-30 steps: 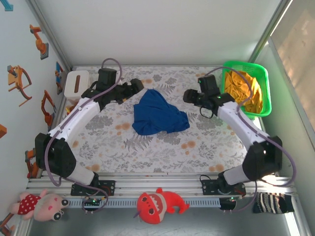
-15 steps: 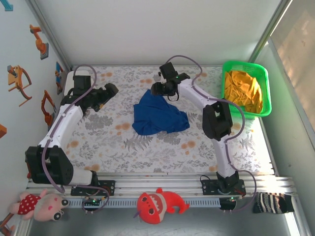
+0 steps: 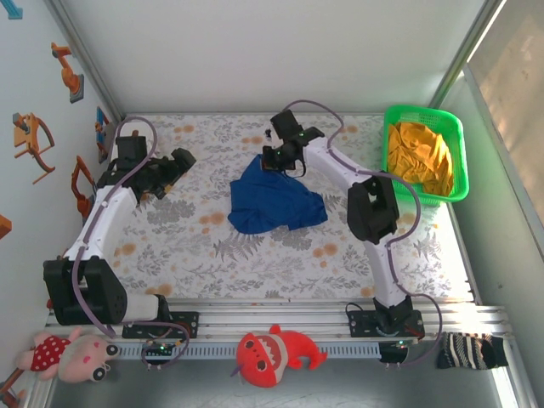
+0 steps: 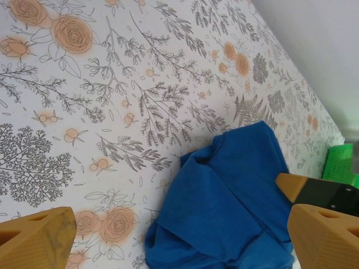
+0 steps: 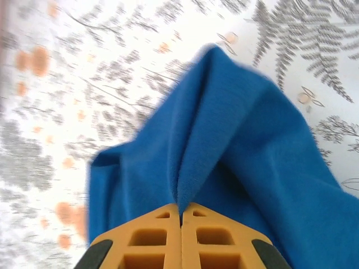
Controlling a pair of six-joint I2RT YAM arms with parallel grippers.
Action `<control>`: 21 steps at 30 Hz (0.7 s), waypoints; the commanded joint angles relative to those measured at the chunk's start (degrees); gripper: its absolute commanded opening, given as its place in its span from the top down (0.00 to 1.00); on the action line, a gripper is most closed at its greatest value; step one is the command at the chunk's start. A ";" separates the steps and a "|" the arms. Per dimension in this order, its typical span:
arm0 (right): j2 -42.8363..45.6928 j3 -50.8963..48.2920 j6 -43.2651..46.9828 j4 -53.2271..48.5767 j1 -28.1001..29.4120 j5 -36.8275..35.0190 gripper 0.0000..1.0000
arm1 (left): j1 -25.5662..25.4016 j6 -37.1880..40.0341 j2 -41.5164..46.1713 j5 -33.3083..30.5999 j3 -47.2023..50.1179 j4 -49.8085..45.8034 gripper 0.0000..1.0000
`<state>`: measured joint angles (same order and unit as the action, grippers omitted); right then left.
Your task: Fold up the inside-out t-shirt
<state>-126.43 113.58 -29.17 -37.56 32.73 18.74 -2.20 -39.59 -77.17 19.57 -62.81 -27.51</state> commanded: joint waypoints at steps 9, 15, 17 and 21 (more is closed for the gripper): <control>5.62 20.80 -22.51 25.27 5.53 17.04 1.00 | 6.14 3.35 5.18 3.39 2.77 -1.84 0.04; 9.68 23.07 -25.80 30.28 5.16 16.57 1.00 | 7.99 3.79 5.45 4.16 2.72 -1.68 0.04; 14.08 16.21 -24.56 31.29 3.58 15.12 1.00 | 8.08 3.63 5.15 4.23 2.93 -1.33 0.04; 25.05 -5.74 -24.86 38.34 -1.56 11.23 1.00 | 8.26 3.20 4.52 4.49 3.55 -0.26 0.04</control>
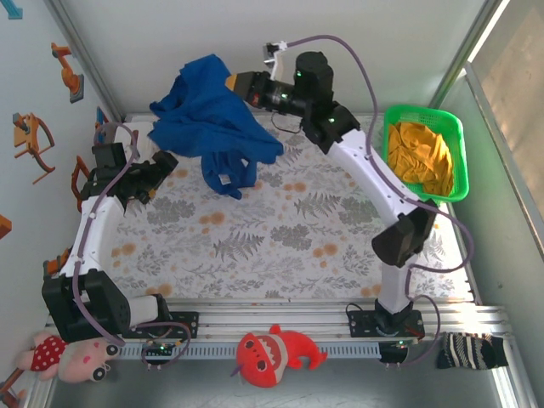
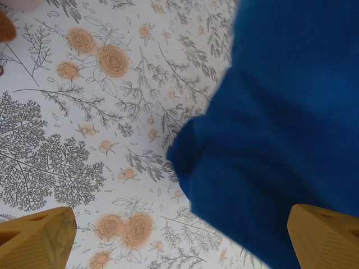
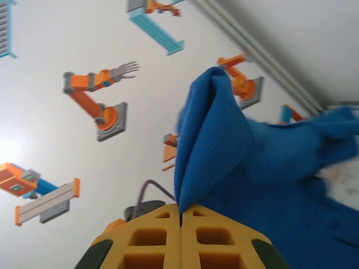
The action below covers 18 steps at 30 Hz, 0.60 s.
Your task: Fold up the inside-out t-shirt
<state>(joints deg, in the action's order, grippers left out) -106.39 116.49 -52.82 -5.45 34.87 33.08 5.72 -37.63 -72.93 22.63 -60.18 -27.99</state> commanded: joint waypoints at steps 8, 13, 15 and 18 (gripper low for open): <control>18.73 -47.03 0.35 10.49 -16.15 -11.59 1.00 | 0.44 0.80 -1.16 2.57 2.59 1.92 0.04; 19.16 -51.11 11.35 -2.18 -18.08 -20.04 0.74 | 0.28 0.62 -1.27 2.86 3.79 2.33 0.04; 18.98 -51.02 13.32 -4.65 -18.08 -21.05 0.66 | 0.18 0.66 -1.11 2.87 4.26 2.48 0.04; 18.78 -50.18 15.18 -6.66 -17.29 -21.58 0.57 | -0.16 0.55 -1.12 2.63 4.85 2.85 0.04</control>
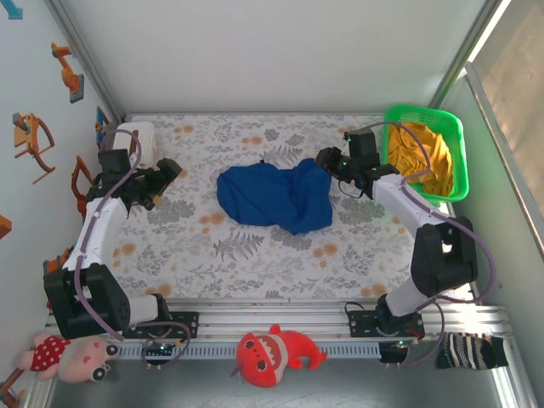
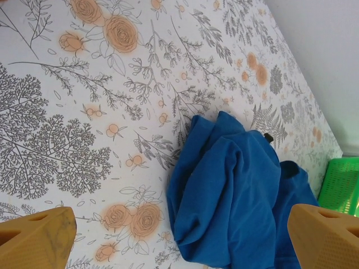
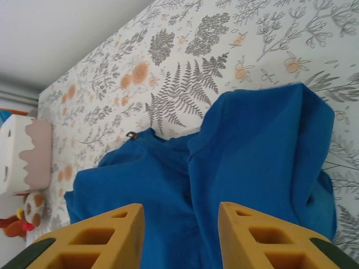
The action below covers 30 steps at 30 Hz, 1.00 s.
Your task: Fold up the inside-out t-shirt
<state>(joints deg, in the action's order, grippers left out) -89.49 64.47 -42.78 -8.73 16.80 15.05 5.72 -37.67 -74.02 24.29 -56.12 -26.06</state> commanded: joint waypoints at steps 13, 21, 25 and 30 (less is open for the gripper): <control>-26.47 34.69 12.57 -17.49 10.57 -3.19 0.49 | -6.43 -0.48 -3.30 -2.62 0.50 2.45 0.04; -46.27 56.27 11.67 -24.26 13.69 -1.21 0.46 | -12.48 -2.23 -10.51 -3.79 -3.34 5.18 0.04; -52.58 63.54 10.73 -27.00 14.23 -0.61 0.47 | -16.36 -1.73 -16.13 -4.14 -7.29 5.15 0.04; -56.55 67.09 8.99 -27.79 14.24 0.93 0.50 | -20.54 -0.68 -21.94 -3.68 -9.48 4.99 0.04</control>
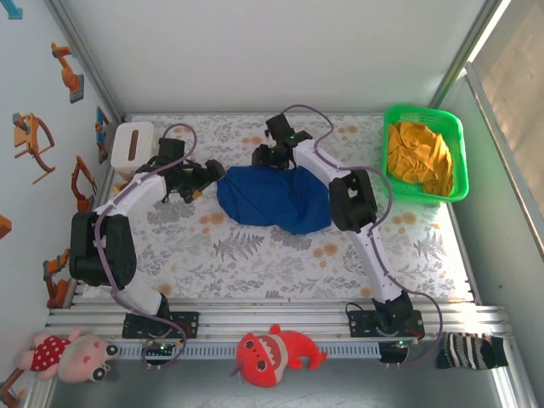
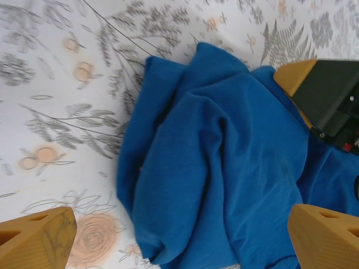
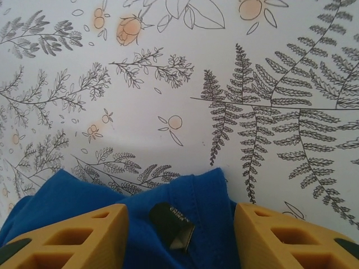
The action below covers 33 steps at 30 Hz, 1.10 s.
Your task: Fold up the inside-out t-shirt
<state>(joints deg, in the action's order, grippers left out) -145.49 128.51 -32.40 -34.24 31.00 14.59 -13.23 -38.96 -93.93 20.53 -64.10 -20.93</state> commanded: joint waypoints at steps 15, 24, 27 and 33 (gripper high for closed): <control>18.73 -0.10 -1.24 3.17 -2.88 4.78 1.00 | -9.14 0.94 -1.48 1.10 9.16 2.94 0.04; 38.52 -14.67 -4.73 14.96 -2.86 4.79 1.00 | -9.26 0.89 7.67 -1.47 9.90 1.04 0.04; 43.31 -17.70 -5.30 17.14 -2.88 4.52 1.00 | -8.64 0.90 11.27 -4.90 9.01 -0.58 0.04; 49.98 -19.76 -2.26 14.81 -2.95 1.03 1.00 | -3.49 -2.18 15.38 -7.11 9.51 0.64 0.04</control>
<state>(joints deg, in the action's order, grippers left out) -98.80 109.19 -36.16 -20.29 27.99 17.87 -19.00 -39.22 -79.75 15.25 -53.98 -19.42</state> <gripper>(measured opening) 0.044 0.964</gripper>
